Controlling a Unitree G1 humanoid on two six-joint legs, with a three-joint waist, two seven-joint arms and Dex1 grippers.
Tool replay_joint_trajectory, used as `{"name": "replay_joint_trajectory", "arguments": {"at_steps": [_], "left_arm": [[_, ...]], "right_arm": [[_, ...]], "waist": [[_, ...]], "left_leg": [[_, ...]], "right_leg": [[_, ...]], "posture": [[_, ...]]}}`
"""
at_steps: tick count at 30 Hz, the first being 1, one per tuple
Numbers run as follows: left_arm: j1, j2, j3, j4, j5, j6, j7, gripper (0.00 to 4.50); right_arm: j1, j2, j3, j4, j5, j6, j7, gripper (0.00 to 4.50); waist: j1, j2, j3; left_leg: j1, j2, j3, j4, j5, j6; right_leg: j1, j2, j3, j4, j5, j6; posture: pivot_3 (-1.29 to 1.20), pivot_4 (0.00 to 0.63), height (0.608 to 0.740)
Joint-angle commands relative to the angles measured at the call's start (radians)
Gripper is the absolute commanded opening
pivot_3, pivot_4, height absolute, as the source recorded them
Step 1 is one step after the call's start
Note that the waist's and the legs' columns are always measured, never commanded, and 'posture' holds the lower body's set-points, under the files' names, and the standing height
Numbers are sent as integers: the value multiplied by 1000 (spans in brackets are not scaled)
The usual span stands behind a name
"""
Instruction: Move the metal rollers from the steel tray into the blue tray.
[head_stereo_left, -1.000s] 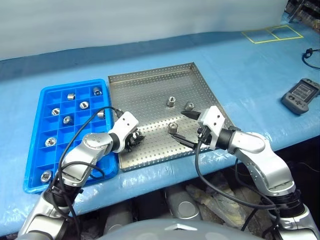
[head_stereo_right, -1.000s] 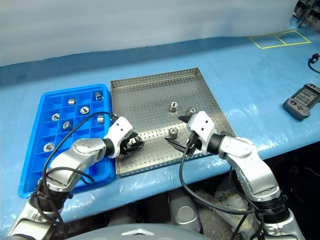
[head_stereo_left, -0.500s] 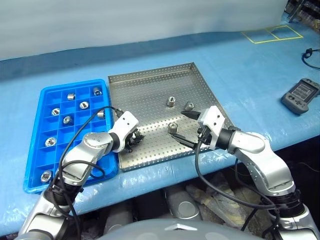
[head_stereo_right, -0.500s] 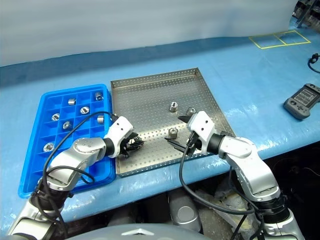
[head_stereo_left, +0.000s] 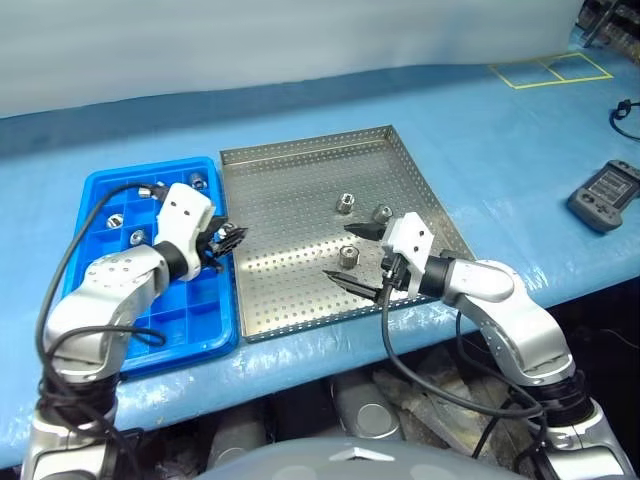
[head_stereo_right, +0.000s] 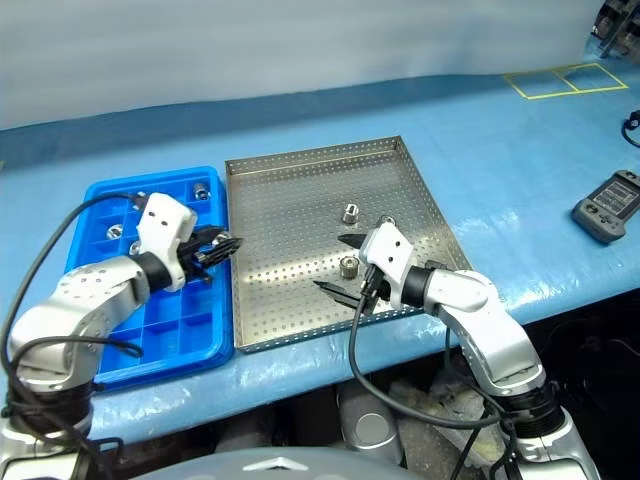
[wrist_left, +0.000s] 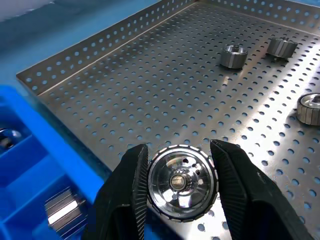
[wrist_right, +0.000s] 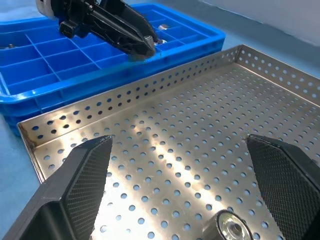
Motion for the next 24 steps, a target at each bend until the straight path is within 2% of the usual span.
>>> {"name": "replay_joint_trajectory", "arguments": {"at_steps": [1, 7, 14, 24], "left_arm": [[44, 40, 77, -97, 4, 34, 30, 1659], [149, 51, 157, -141, 27, 70, 96, 1659], [206, 18, 167, -147, 59, 98, 181, 1659], [219, -5, 134, -83, 65, 82, 208, 1659]], "right_arm": [[-38, 18, 30, -10, 38, -22, 52, 4500], [-87, 58, 102, 34, 51, -22, 118, 4500], [-121, 78, 113, 59, 59, -27, 147, 4500], [-118, 78, 103, 56, 53, -24, 134, 4500]], "waist": [[12, 0, 0], [65, 0, 0], [135, -1, 0], [170, -1, 0]], "left_leg": [[0, 0, 0, 0, 0, 0], [0, 0, -2, 0, 0, 0], [-1, 0, -3, 0, 0, 0], [-1, 0, -6, 0, 0, -1]], "right_leg": [[0, 0, 0, 0, 0, 0], [0, -1, -2, 0, 0, -1], [0, -3, -4, 0, 0, -2], [0, -4, -7, 0, -1, -4]], "posture": [[-120, 150, 740], [-56, 150, 740], [-27, 150, 740], [-45, 150, 740]]}}
